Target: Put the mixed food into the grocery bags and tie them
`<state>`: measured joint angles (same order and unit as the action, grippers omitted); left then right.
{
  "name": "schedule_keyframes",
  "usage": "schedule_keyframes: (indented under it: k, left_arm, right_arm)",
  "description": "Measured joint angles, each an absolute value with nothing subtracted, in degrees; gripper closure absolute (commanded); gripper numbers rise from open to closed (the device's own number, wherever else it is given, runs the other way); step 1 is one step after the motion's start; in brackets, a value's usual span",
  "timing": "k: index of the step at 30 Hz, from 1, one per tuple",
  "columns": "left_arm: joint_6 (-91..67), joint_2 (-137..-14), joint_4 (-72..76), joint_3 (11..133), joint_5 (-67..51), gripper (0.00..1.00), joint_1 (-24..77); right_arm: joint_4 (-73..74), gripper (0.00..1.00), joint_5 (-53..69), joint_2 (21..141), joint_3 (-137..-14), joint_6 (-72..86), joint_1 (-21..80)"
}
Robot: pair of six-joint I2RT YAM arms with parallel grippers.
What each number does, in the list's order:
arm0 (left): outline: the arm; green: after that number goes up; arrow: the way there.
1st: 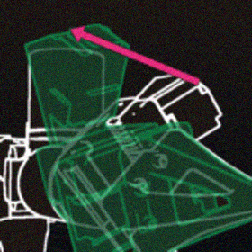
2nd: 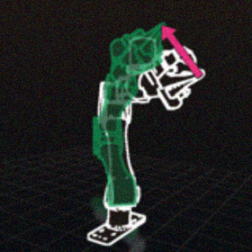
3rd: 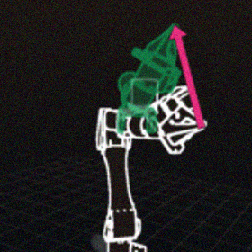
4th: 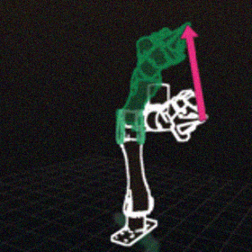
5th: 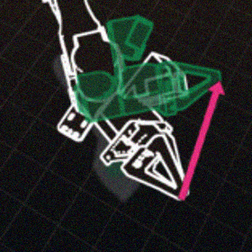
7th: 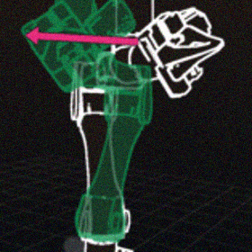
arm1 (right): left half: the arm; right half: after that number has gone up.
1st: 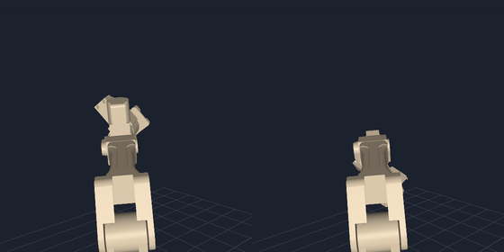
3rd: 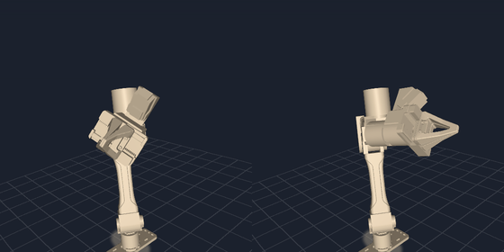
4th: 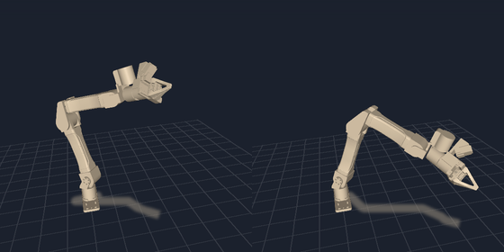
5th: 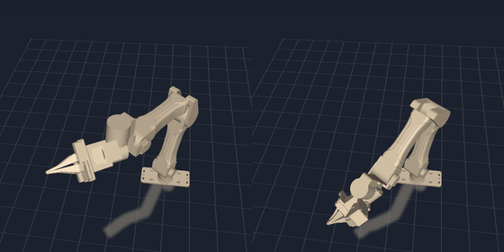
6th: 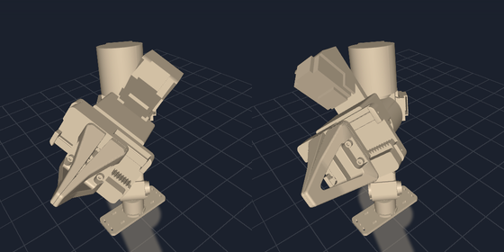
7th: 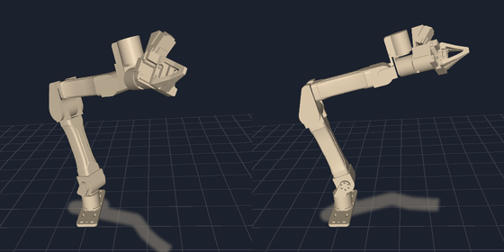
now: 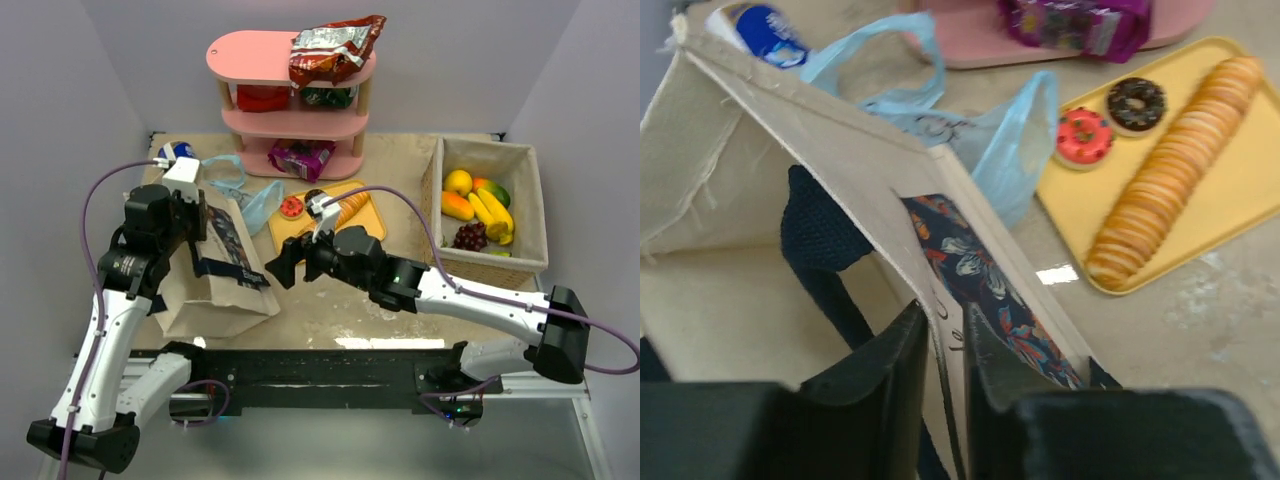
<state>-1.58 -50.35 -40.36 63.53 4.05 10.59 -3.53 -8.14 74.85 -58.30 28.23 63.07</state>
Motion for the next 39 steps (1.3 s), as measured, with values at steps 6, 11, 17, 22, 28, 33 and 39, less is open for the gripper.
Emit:
schedule_keyframes:
  k: [6, 11, 17, 22, 28, 33, 39]
  left_arm:
    - [-6.42, -48.95, -33.08, 60.16, -6.37, 0.3, 10.61]
    - [-8.19, -48.45, -29.12, 59.81, -10.72, 0.16, 10.63]
    - [-7.79, -45.91, -26.37, 61.41, -11.18, 0.13, 10.66]
    - [-7.73, -42.59, -26.11, 63.16, 1.21, 0.02, 10.68]
    - [-7.73, -42.61, -34.44, 63.29, 21.02, 0.0, 10.66]
    - [-8.71, -42.89, -41.01, 59.59, 26.65, 0.0, 10.66]
    - [-11.84, -42.28, -45.74, 57.56, 26.81, 0.0, 10.66]
  right_arm:
    - [-3.03, 0.02, -14.74, 77.25, -60.82, 30.04, 71.48]
    - [-1.93, 0.02, -19.92, 79.42, -64.75, 30.04, 75.57]
    - [1.39, 0.02, -26.83, 79.7, -67.55, 29.85, 76.27]
    - [5.37, 0.02, -32.18, 84.9, -74.7, 27.92, 76.23]
    - [10.98, 0.12, -36.77, 95.35, -84.62, 23.83, 75.92]
    - [15.2, 0.26, -36.97, 100.9, -89.14, 22.79, 74.87]
    - [16.75, 0.28, -36.6, 100.66, -89.14, 22.87, 73.84]
